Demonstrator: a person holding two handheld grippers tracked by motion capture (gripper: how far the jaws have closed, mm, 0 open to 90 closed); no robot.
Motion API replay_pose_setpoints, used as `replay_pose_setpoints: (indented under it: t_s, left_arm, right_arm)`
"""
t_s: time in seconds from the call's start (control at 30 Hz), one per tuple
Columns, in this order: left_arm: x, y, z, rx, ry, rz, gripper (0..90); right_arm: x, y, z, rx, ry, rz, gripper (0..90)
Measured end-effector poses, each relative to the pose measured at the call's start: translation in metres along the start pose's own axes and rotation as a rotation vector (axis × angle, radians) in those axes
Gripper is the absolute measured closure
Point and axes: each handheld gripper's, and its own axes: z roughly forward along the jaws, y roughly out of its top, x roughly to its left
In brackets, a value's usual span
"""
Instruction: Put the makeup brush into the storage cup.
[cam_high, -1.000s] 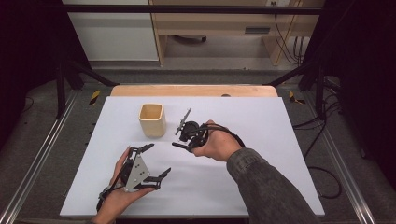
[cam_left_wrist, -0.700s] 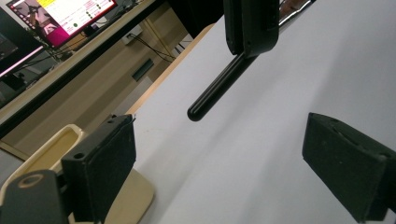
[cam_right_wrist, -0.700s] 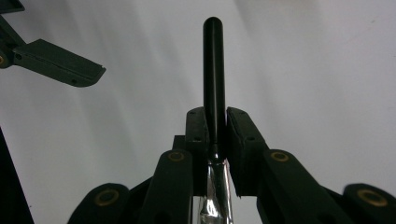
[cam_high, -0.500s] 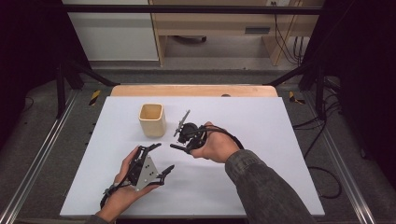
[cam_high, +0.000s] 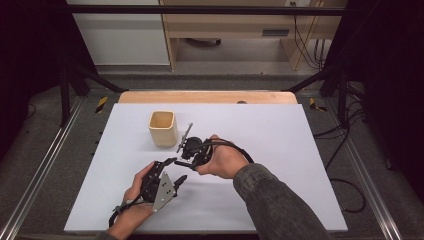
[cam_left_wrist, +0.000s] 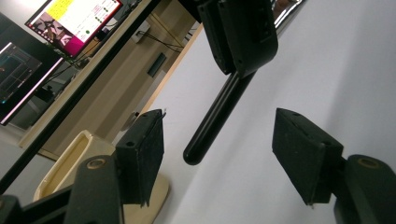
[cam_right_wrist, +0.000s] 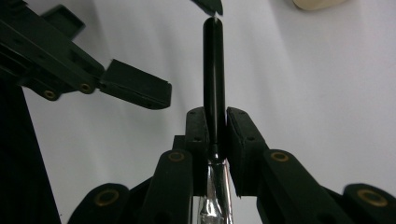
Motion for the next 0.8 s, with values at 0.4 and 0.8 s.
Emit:
replay_pose_setpoints:
  t_s: [0.4,0.8]
  left_arm:
    - [-0.0062,0.0025,0.0026,0.009,-0.001,0.078,42.8]
    - [-0.0086,0.0036,0.0026,0.008,-0.001,0.104,49.0]
  right_arm:
    - [0.0034,0.0028,0.0021,0.001,0.016,-0.006,79.5]
    - [0.0056,0.0047,0.0057,0.005,0.027,-0.018,79.5]
